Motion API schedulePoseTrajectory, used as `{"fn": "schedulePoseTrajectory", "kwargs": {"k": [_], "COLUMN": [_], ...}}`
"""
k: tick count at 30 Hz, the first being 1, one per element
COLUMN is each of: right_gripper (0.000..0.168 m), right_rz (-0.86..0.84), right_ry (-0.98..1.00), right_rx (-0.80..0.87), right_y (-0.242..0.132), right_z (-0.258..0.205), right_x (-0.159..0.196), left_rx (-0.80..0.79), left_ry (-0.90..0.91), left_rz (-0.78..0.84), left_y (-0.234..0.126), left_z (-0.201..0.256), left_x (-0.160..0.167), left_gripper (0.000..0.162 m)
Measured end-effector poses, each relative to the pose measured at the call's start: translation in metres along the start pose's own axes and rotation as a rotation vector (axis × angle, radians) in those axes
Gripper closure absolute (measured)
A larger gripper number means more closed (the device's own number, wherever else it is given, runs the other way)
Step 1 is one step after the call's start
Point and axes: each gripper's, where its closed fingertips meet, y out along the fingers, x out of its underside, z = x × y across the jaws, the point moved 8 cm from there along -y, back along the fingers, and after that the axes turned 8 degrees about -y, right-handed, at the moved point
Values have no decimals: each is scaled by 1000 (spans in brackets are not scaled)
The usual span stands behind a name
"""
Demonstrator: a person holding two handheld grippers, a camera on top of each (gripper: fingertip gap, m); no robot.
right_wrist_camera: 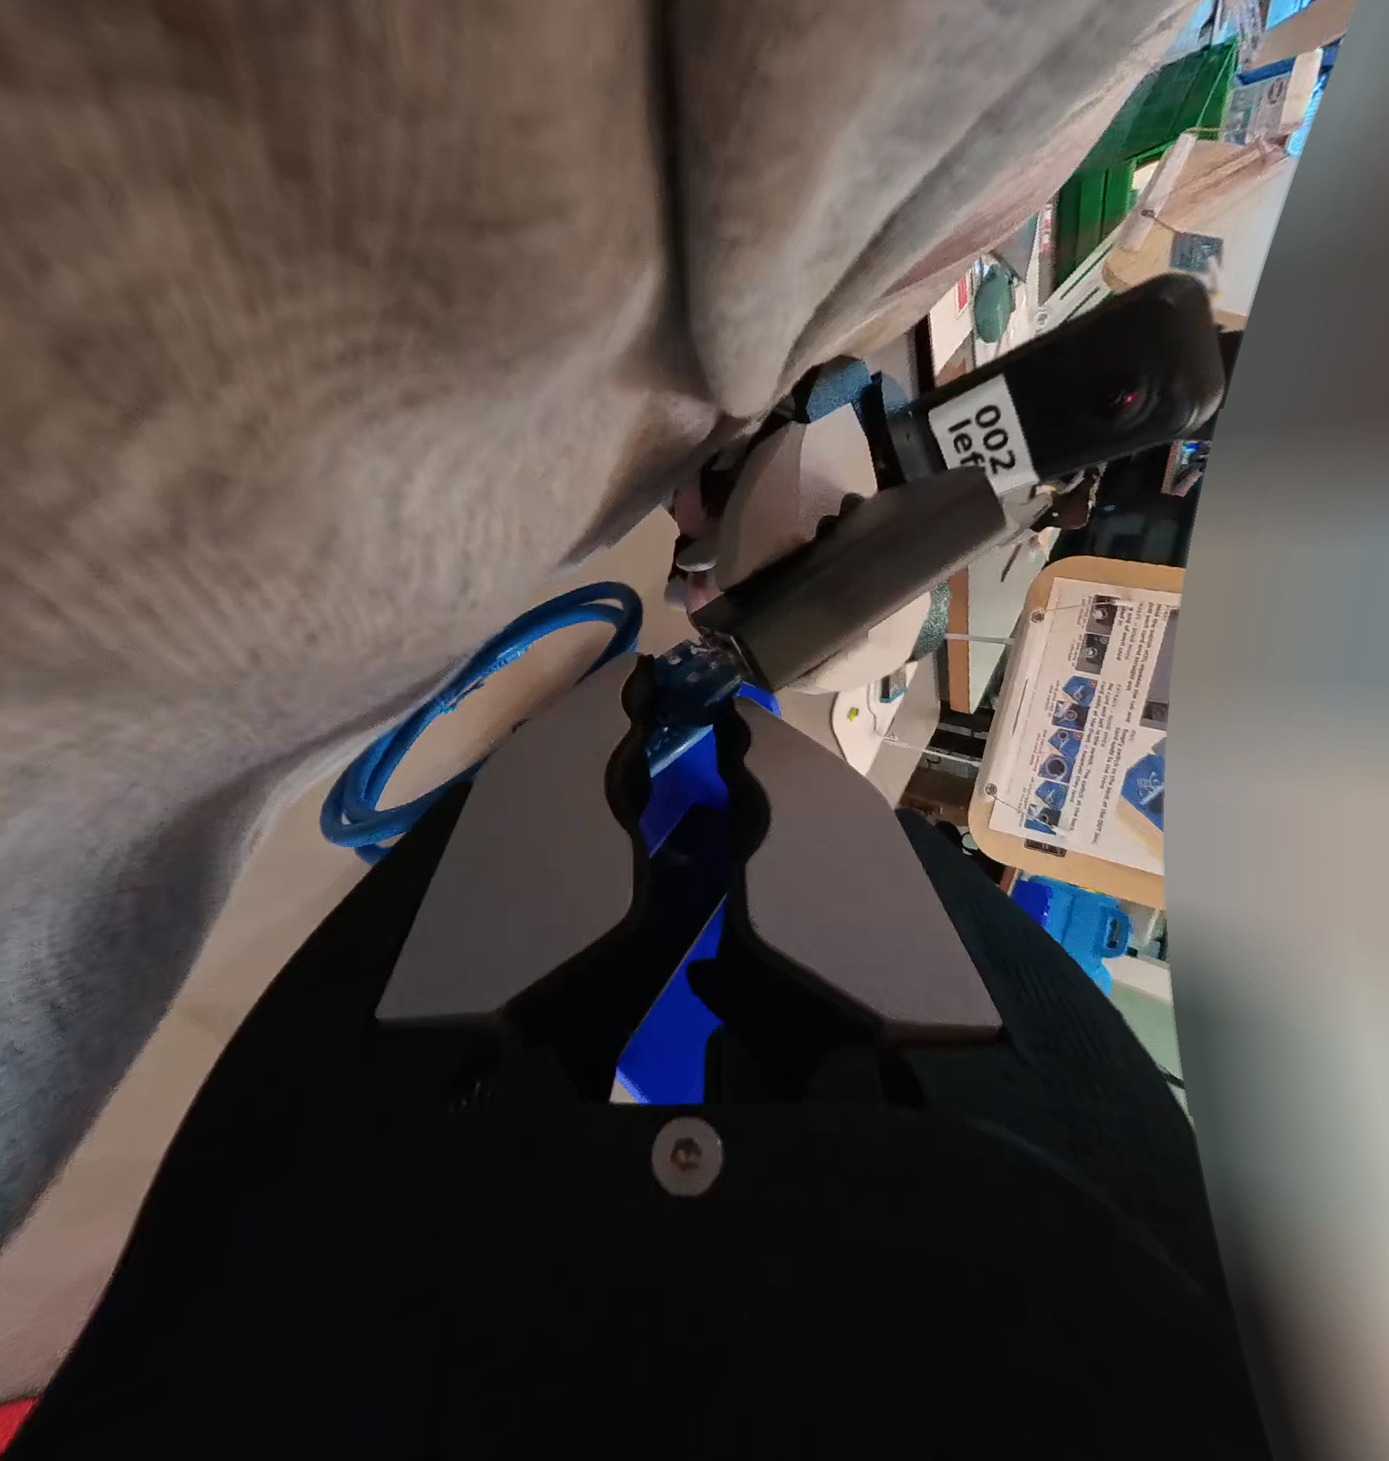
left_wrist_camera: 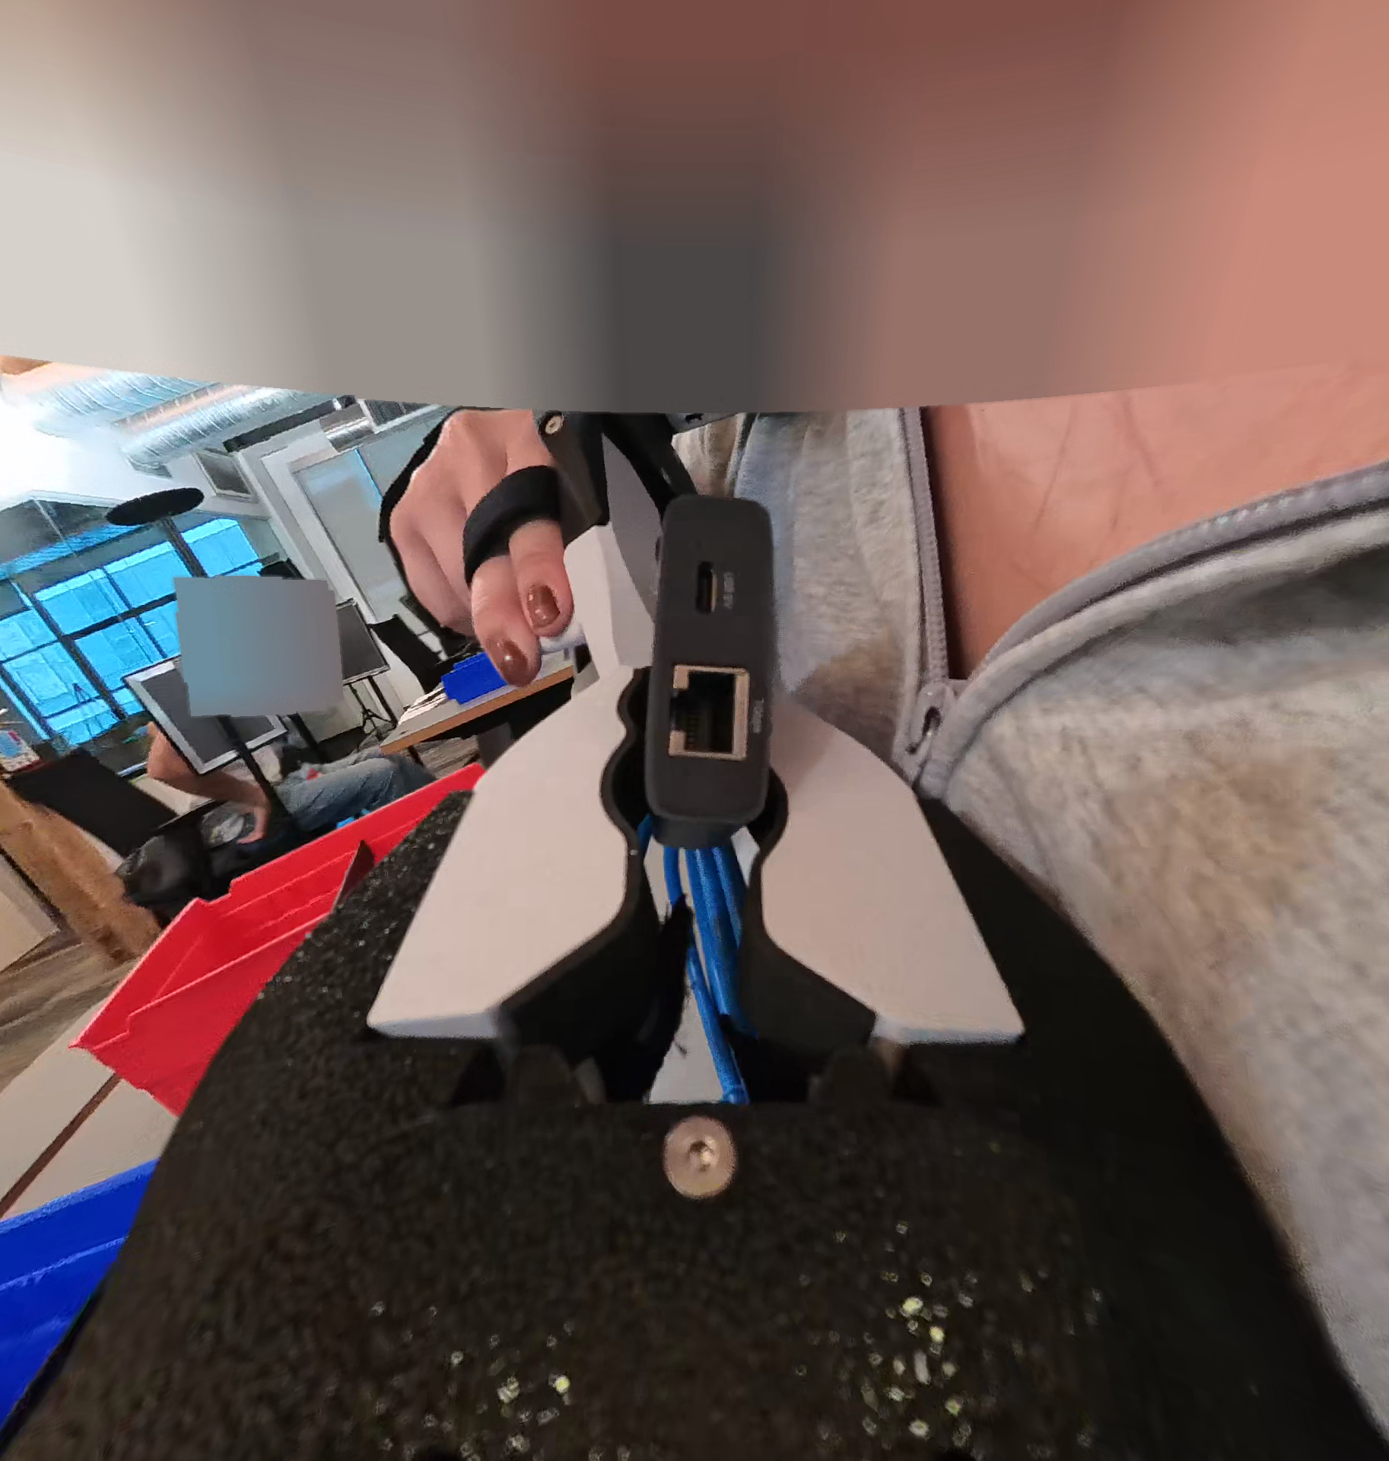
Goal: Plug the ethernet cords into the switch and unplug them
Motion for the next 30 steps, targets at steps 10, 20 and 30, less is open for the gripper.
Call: {"fn": "schedulePoseTrajectory", "kwargs": {"k": [10, 20, 30], "right_gripper": [153, 136, 141], "right_rz": [26, -88, -254], "right_ry": [294, 783, 618], "right_rx": [14, 157, 232], "right_y": [10, 51, 62], "right_z": [1, -13, -19], "right_x": [17, 43, 36], "left_rx": [-41, -216, -246], "left_ry": [-103, -127, 141], "left_rz": [99, 180, 18], "left_y": [-12, -26, -21], "left_z": [-15, -31, -20], "left_x": [13, 33, 30], "left_gripper": [141, 142, 142]}}
